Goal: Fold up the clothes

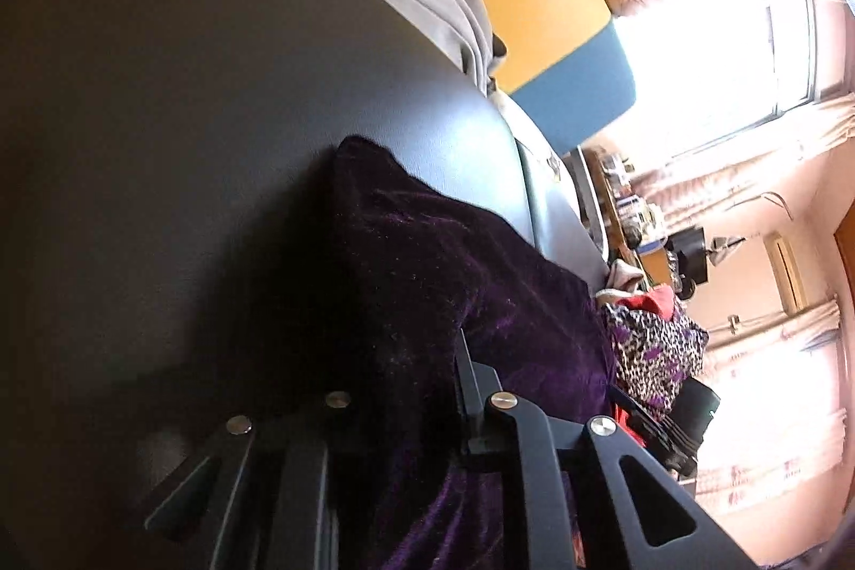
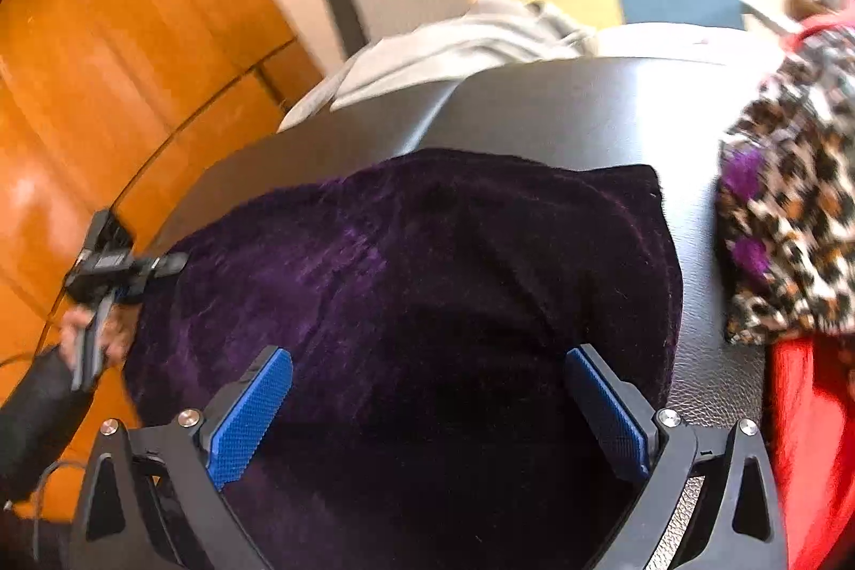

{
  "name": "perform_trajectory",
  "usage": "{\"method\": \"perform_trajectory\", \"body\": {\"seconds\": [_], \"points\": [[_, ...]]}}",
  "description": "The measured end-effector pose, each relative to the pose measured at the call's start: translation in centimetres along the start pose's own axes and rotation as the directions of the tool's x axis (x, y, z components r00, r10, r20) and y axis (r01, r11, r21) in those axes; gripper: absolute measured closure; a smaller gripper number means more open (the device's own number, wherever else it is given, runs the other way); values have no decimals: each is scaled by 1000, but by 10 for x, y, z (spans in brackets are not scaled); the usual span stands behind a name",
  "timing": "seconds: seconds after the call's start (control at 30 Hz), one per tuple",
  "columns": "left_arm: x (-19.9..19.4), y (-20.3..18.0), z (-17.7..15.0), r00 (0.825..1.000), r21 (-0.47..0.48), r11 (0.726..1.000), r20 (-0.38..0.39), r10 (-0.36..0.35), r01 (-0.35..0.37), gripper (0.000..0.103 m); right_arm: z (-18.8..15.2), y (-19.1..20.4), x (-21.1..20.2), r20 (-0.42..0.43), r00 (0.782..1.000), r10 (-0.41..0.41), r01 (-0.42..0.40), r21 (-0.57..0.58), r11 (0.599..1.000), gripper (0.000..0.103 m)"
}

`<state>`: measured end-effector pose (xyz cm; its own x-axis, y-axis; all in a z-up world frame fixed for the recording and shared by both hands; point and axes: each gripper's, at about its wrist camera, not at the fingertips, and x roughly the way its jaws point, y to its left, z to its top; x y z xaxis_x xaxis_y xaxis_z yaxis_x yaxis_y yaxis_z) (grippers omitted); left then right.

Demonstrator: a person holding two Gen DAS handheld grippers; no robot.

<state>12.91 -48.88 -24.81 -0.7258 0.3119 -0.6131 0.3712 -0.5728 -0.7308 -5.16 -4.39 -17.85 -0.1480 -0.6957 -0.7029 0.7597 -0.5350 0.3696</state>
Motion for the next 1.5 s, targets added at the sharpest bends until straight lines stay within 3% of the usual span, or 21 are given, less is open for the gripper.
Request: {"method": "perform_trajectory", "body": {"seconds": [0.1,0.23,0.33,0.43,0.53,0.57,0.67,0.83,1.13,1.23,1.43,1.5], "points": [[-11,-4,13,1000,5,1000,21,21,-21,87,4,8,-9,-44,999,1,-5,-75,997,0],[-18,-18,19,997,58,995,-4,77,-76,87,11,18,-14,-79,996,33,-44,-142,989,0],[-22,-31,22,997,73,994,-17,80,-79,87,19,30,-6,-113,992,52,-75,-216,973,0],[-26,-40,22,998,61,997,-20,55,-54,87,13,36,20,-223,975,-25,-52,-333,941,0],[-30,-55,16,1000,26,999,-15,-23,23,87,0,33,45,-324,937,-133,-20,-429,903,0],[-31,-60,14,999,14,999,-13,-49,50,87,-3,30,48,-330,934,-137,-19,-429,903,0],[-33,-78,8,991,-20,991,-3,-132,131,87,-9,21,45,-291,952,-96,-22,-379,925,0],[-23,-122,-4,979,-47,978,5,-204,204,89,-18,15,40,-234,968,-85,-2,-349,937,0],[49,-213,-19,961,-115,957,-39,-273,267,90,-34,0,27,-136,990,-42,0,-293,956,0],[88,-239,-26,960,-119,959,-82,-268,258,102,-40,2,23,-104,994,-25,-6,-282,960,0],[151,-269,-38,971,-56,986,-171,-166,159,103,-41,3,19,-88,996,-1,-23,-273,962,0],[156,-270,-36,969,-39,986,-183,-167,162,103,-41,3,18,-82,997,3,-25,-272,962,0]]}}
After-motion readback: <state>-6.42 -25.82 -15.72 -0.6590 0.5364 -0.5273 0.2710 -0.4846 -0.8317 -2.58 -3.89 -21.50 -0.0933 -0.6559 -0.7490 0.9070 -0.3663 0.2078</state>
